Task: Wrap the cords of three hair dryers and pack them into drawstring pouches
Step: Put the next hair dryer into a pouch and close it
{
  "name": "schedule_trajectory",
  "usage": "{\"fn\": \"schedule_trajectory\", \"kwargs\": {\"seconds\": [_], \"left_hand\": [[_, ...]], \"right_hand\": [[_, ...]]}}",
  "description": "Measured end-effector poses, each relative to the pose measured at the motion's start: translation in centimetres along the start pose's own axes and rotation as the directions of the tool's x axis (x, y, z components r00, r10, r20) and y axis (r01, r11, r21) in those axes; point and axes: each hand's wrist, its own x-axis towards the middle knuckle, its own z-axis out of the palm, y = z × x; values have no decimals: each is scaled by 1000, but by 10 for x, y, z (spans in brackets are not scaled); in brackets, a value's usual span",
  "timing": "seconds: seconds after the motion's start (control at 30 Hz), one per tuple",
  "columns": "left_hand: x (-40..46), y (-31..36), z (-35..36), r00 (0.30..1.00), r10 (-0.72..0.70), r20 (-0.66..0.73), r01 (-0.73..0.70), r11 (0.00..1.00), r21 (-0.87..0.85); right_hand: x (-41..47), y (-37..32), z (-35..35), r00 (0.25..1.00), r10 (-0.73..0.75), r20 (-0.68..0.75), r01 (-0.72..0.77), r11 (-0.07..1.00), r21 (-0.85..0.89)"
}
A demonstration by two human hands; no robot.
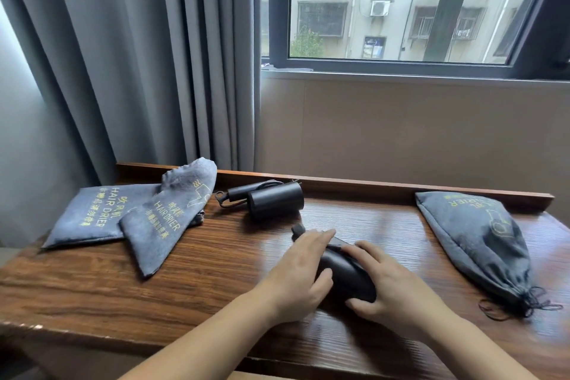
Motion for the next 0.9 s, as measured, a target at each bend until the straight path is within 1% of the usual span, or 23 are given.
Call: {"fn": "schedule_trajectory", "kwargs": {"seconds": [0.03, 0.1, 0.13, 0.2, 0.23, 0.3, 0.33, 0.37, 0.4, 0.43, 0.47, 0.5, 0.53, 0.57, 0.6, 0.63, 0.67, 0.7, 0.73, 0.77, 0.83, 0.9], "left_hand": [[-2, -9, -3, 1000, -1, -4, 1, 998, 55], [-7, -32, -11, 997, -79, 11, 75, 974, 214], [-10, -46, -18, 989, -150, 8, 142, 947, 288], [-16, -74, -37, 948, -314, -57, 311, 872, 378], [-18, -88, -47, 913, -394, -110, 403, 824, 398], [-24, -115, -67, 818, -530, -225, 571, 696, 435], [-28, -127, -75, 765, -590, -257, 635, 626, 453], [-33, -138, -82, 713, -651, -259, 684, 567, 459], [-37, -148, -86, 668, -704, -241, 720, 531, 446], [-41, -156, -89, 640, -736, -222, 742, 518, 425], [-44, -162, -90, 633, -742, -221, 751, 519, 407], [-46, -165, -88, 644, -724, -248, 750, 531, 395], [-47, -165, -86, 664, -685, -298, 741, 550, 386], [-48, -164, -83, 686, -633, -360, 727, 571, 381], [-48, -159, -80, 705, -572, -420, 709, 594, 381], [-49, -153, -77, 726, -505, -467, 681, 622, 387], [-48, -146, -75, 753, -427, -500, 639, 655, 403], [-49, -137, -71, 785, -340, -518, 582, 691, 429], [-48, -128, -65, 817, -251, -520, 516, 720, 464], [-49, -118, -59, 844, -168, -509, 446, 746, 494], [-50, -99, -43, 884, -32, -466, 301, 802, 516], [-49, -81, -29, 914, 73, -398, 149, 854, 498]], "right_hand": [[-2, 3, -2, 1000, 15, -10, -15, 1000, -10], [-5, 7, -7, 998, 50, -35, -51, 998, -30], [-6, 8, -10, 996, 71, -49, -72, 997, -34], [-7, 8, -14, 992, 102, -68, -105, 993, -44], [-7, 8, -14, 990, 122, -70, -125, 991, -43], [-5, 8, -13, 985, 155, -70, -158, 987, -37], [-4, 8, -12, 984, 164, -74, -167, 985, -35], [-3, 8, -11, 983, 166, -79, -169, 985, -40], [-2, 8, -10, 982, 172, -77, -176, 984, -43], [0, 8, -10, 980, 182, -75, -186, 982, -42], [0, 8, -9, 979, 191, -64, -195, 979, -64], [2, 6, -8, 978, 202, -43, -206, 972, -116], [3, 3, -8, 978, 200, -56, -207, 959, -196], [5, 1, -8, 981, 160, -114, -186, 941, -283], [7, -2, -5, 979, 89, -181, -146, 933, -328], [8, -7, -2, 972, -9, -233, -75, 935, -347], [10, -13, 3, 960, -112, -256, 11, 931, -366], [13, -19, 9, 949, -197, -246, 88, 915, -393], [16, -25, 16, 943, -253, -218, 142, 895, -422], [20, -30, 22, 945, -273, -181, 169, 880, -443], [27, -32, 33, 956, -260, -136, 167, 863, -477], [31, -30, 36, 955, -253, -156, 149, 861, -487]]}}
